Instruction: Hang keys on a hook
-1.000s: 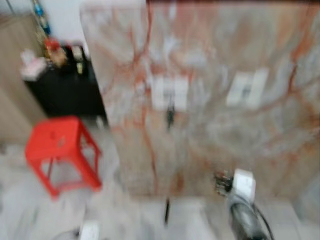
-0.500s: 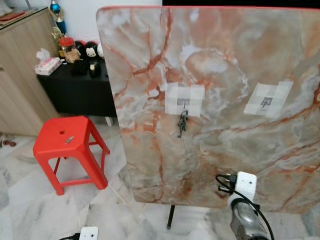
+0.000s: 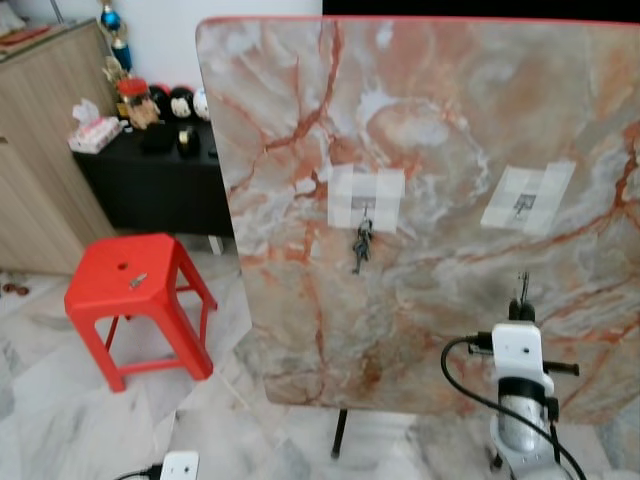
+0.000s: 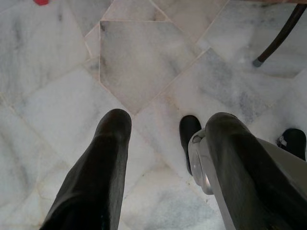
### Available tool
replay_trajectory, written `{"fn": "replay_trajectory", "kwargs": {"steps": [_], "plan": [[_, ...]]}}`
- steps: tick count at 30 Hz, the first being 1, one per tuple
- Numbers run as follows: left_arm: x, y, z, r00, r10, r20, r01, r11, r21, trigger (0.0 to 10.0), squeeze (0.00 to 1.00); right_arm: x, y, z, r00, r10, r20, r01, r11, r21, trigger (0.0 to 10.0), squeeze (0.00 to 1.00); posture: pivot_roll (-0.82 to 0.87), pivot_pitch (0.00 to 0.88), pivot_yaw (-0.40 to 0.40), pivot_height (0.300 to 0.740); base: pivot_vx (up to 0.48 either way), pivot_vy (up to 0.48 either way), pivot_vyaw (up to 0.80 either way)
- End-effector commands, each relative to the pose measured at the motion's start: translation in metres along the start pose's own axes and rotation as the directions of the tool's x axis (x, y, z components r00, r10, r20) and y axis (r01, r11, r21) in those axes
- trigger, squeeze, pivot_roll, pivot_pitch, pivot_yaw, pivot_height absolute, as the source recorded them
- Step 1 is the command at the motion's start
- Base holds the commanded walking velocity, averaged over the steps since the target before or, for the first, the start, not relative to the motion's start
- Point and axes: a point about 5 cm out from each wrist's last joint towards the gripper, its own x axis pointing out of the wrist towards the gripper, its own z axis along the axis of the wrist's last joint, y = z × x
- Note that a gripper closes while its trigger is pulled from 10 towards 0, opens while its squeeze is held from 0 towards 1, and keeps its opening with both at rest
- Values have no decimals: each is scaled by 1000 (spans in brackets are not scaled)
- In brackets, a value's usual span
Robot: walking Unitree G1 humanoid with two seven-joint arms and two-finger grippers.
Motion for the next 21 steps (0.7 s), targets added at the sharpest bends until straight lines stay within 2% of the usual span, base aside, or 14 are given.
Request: {"fn": "replay_trajectory", "kwargs": {"steps": [1, 4, 6, 8, 9, 10, 12, 14, 16, 17, 19, 20, 21], "plan": [[0, -2, -3, 1000, -9, -19, 9, 1000, 23, 10000, 0, 0, -5, -1, 1000, -31, -4, 30, 999, -13, 10000, 0, -58, 0, -13, 740, 0, 0, 0], [0, -3, -2, 1000, -8, -16, 8, 1000, 22, 10000, 0, -2, -13, -3, 996, -90, 4, 90, 993, -79, 10000, 0, -54, 0, -14, 740, 0, 0, 0], [0, -4, -2, 1000, -8, -16, 8, 1000, 22, 10000, 0, -3, -16, 1, 993, -116, 5, 116, 990, -79, 10000, 0, -56, 0, -12, 740, 0, 0, 0], [0, -4, -2, 1000, -8, -15, 9, 1000, 22, 10000, 0, -2, -17, 3, 991, -132, -4, 131, 990, -57, 10000, 0, -57, 0, -11, 740, 0, 0, 0], [0, -5, -1, 1000, -10, -14, 10, 1000, 24, 10000, 0, 2, -17, 7, 989, -145, -36, 146, 989, 15, 10000, 0, -58, 0, -12, 740, 0, 0, 0], [0, -5, -1, 1000, -10, -14, 10, 1000, 24, 10000, 0, 2, -17, 7, 989, -145, -36, 146, 989, 15, 10000, 0, -58, 0, -12, 740, 0, 0, 0], [1, -6, 0, 1000, -12, -9, 13, 1000, 23, 10000, 0, 12, -13, 17, 989, -143, -35, 146, 984, 99, 10000, 0, -53, 0, -14, 740, 0, 0, 0], [1, -6, 1, 1000, -13, -8, 13, 1000, 23, 10000, 0, 14, -12, 19, 988, -148, -40, 151, 981, 120, 10000, 0, -50, 0, -15, 740, 0, 0, 0], [1, -5, 1, 1000, -13, -8, 13, 1000, 21, 10000, 0, 16, -8, 17, 981, -136, -137, 171, 941, 292, 10000, 0, -48, 0, -15, 740, 0, 0, 0], [1, -5, 1, 1000, -13, -9, 13, 1000, 21, 10000, 0, 17, -2, 12, 957, -85, -277, 215, 849, 483, 10000, 0, -46, 0, -16, 740, 0, 0, 0], [1, -5, 1, 1000, -11, -9, 11, 1000, 20, 10000, 0, 15, 0, 9, 937, -55, -345, 261, 765, 589, 10000, 0, -50, 0, -16, 740, 0, 0, 0], [1, -5, 1, 1000, -11, -9, 11, 1000, 20, 10000, 0, 15, 0, 9, 937, -55, -345, 261, 765, 589, 10000, 0, -50, 0, -16, 740, 0, 0, 0], [1, -5, 1, 1000, -11, -10, 11, 1000, 21, 10000, 0, 14, 1, 8, 934, -25, -356, 260, 731, 630, 10000, 0, -50, 0, -15, 740, 0, 0, 0]]}}
